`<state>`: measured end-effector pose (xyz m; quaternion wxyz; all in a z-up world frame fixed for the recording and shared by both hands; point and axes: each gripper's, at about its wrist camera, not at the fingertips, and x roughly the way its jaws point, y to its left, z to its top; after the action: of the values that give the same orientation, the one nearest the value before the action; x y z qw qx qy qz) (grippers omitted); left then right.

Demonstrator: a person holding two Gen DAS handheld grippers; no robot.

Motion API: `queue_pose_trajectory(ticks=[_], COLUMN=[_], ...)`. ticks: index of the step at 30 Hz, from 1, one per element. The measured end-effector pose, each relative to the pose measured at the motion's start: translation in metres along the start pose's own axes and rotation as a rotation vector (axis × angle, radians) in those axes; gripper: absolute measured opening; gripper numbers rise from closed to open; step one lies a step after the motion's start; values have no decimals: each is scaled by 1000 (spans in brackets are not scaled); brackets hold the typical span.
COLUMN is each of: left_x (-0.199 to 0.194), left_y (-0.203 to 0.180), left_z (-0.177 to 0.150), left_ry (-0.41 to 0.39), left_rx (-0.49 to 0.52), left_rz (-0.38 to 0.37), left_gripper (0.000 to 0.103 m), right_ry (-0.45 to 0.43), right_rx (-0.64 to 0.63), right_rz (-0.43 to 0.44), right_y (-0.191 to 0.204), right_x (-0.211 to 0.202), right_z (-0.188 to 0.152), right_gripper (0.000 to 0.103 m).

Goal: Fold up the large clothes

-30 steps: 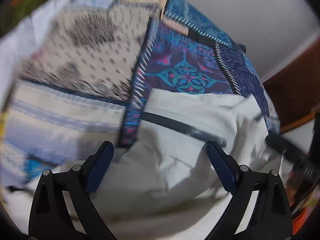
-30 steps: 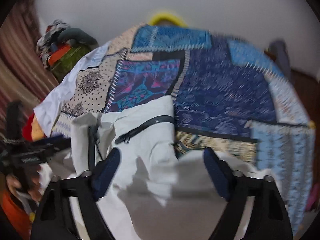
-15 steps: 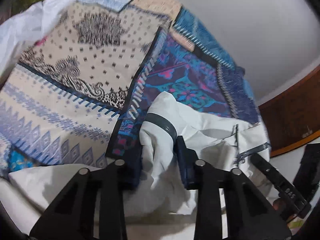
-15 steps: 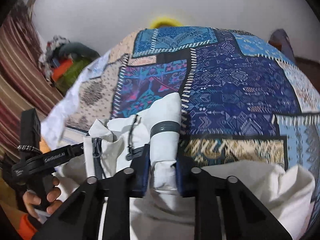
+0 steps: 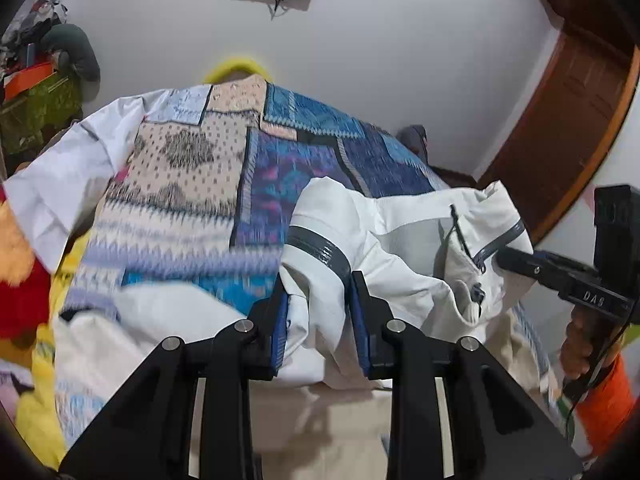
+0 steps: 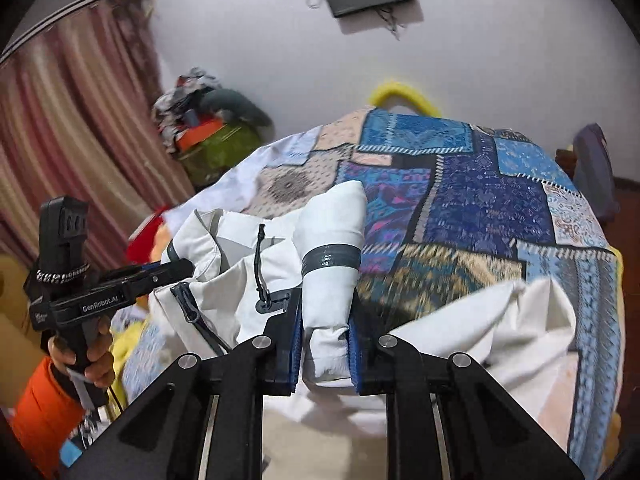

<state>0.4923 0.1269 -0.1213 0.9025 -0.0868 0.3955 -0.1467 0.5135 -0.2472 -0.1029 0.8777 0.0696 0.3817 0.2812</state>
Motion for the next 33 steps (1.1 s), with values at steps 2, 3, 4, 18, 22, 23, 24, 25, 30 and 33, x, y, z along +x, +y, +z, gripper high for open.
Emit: queue_pose_trajectory(ticks=[2, 3, 4, 18, 22, 23, 24, 25, 30, 33], left_x=[-8, -10, -14, -5, -36, -49, -60, -71, -86, -64], left_y=[-7, -11, -12, -15, -3, -1, 2, 4, 11, 9], left_z=[-22, -32, -42, -184, -184, -178, -171, -163, -124, -113], left_ry=[14, 21, 28, 347, 316, 282, 250, 211, 98, 127], left_rx=[23, 28, 28, 122, 80, 74, 67, 59, 40, -11], left_rz=[16, 18, 15, 176, 150, 152, 158, 171, 244, 179], left_gripper=[29, 29, 30, 40, 40, 43, 45, 51, 62, 62], right_ry=[20, 30, 39, 272, 295, 289, 285, 285, 235, 164], right_rx=[-19, -25, -29, -42, -70, -83, -92, -101, -154, -180], right_rz=[-1, -2, -2, -100, -98, -98, -97, -98, -121, -177], right_y=[11, 16, 19, 31, 33, 34, 35, 35, 44, 50], right_x=[-13, -18, -24, -32, -52, -60, -67, -74, -103, -113], right_z=[-20, -31, -42, -181, -186, -184, -182, -180, -162, -159], right_gripper=[16, 16, 16, 19, 21, 21, 21, 21, 21, 21])
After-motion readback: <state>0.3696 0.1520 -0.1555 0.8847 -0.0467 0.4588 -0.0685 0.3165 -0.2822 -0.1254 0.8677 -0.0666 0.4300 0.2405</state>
